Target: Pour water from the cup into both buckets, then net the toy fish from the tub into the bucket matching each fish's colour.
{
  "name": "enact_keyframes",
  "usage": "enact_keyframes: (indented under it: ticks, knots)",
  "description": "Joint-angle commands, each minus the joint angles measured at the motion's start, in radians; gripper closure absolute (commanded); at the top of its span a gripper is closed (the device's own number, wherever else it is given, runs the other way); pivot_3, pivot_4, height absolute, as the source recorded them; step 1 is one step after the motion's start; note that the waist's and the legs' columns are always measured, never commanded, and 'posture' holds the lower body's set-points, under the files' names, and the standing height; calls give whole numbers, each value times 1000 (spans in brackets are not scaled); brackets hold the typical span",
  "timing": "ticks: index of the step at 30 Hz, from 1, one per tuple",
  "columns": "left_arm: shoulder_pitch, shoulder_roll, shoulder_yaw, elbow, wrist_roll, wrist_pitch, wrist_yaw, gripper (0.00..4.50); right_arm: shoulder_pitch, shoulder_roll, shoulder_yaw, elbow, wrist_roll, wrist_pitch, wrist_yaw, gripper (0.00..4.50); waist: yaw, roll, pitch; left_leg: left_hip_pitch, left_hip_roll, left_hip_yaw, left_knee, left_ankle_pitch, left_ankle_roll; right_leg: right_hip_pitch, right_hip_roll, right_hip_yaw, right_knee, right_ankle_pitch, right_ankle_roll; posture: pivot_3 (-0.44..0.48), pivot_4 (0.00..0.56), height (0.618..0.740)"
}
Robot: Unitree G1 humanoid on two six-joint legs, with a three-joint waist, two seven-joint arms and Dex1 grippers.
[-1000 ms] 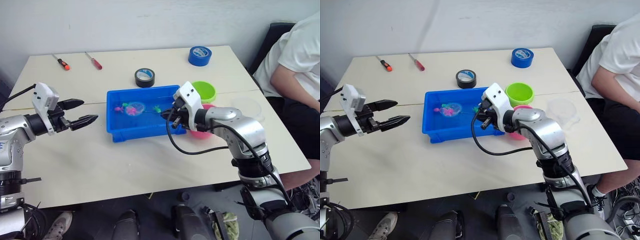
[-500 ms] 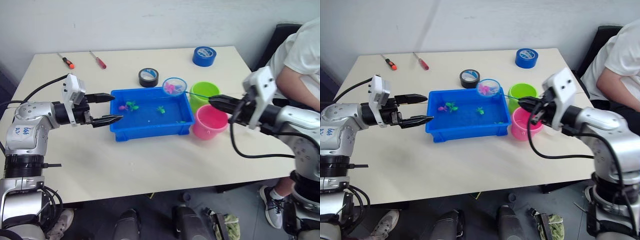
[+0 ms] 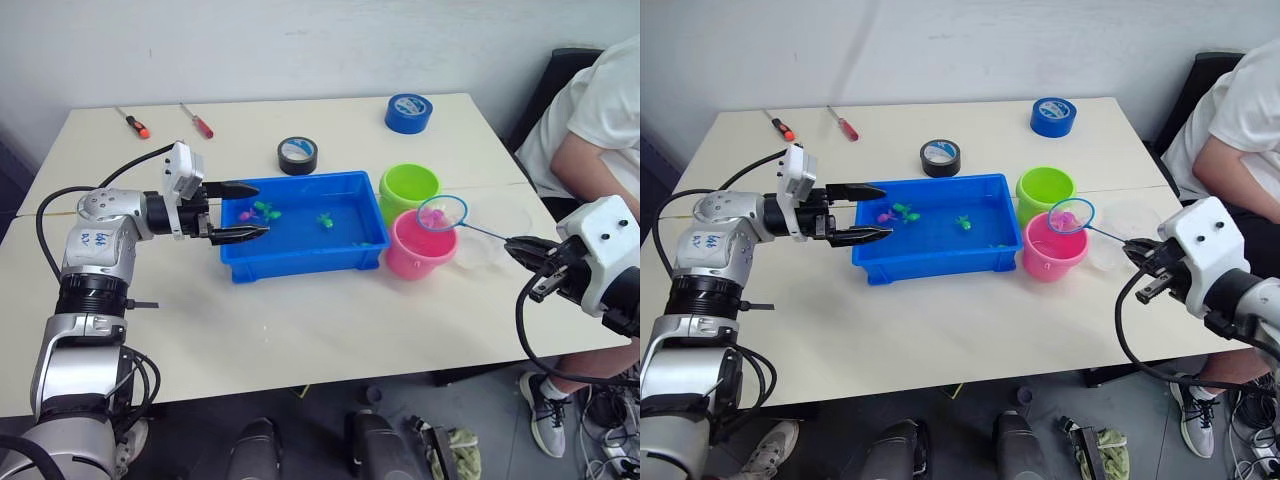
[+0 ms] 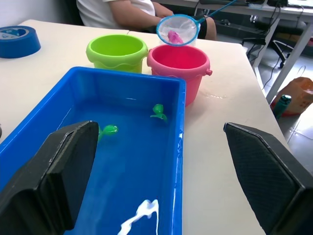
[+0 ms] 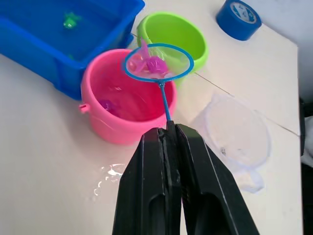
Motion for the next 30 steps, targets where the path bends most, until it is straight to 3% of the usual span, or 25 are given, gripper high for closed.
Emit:
enact_keyframes:
  ticks: [1,8,13,30]
  knots:
    - [-30,0,11,9,2,-22,-24,26,28,-44,70,33,-163,-175,-53,4500,1,0,0,0,0,0,0,0,0,0,0,0,0,0,0,0,150,731]
    - [-16,22,24,5,2,-26,-34,26,192,-130,119,100,-474,-538,-96,4500,3,0,0,0,0,0,1,0,0,0,0,0,0,0,0,0,150,731]
    - [0,31,32,-8,-2,-25,-29,26,258,-126,111,142,-655,-780,-168,4500,2,0,0,0,0,0,2,0,0,1,0,0,0,0,0,0,150,731]
    - [18,38,38,-22,-5,-18,-28,26,368,-74,13,230,-1038,-1145,-384,4500,2,0,0,1,0,0,3,0,-1,2,0,0,2,0,1,0,150,731]
